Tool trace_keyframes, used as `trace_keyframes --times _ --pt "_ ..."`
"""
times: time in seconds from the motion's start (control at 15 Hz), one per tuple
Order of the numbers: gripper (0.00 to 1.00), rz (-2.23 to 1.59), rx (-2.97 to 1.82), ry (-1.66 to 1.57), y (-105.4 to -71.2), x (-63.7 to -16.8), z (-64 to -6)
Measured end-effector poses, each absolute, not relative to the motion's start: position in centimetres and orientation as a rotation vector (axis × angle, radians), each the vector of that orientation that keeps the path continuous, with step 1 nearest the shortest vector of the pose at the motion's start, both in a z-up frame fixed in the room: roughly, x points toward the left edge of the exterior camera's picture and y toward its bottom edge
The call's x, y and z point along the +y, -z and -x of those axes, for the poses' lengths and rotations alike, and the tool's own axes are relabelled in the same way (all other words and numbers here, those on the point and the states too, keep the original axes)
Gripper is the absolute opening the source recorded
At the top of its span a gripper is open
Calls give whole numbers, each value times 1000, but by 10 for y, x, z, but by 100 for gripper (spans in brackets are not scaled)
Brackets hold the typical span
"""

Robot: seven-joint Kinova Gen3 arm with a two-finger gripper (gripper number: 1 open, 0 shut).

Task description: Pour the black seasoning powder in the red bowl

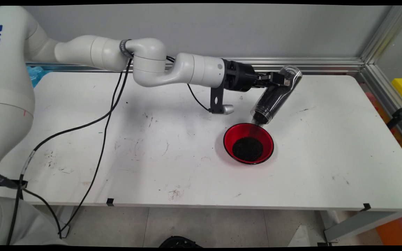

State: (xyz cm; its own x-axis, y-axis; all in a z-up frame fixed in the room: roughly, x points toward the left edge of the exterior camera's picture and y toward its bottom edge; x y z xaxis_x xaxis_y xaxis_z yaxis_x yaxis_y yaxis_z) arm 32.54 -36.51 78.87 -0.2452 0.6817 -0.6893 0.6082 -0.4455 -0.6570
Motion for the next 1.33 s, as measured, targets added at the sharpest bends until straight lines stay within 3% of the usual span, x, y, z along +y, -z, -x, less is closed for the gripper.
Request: trace_keyframes --times 1.33 --pt "0 1898 -1615 -1814 -784 -356 -332"
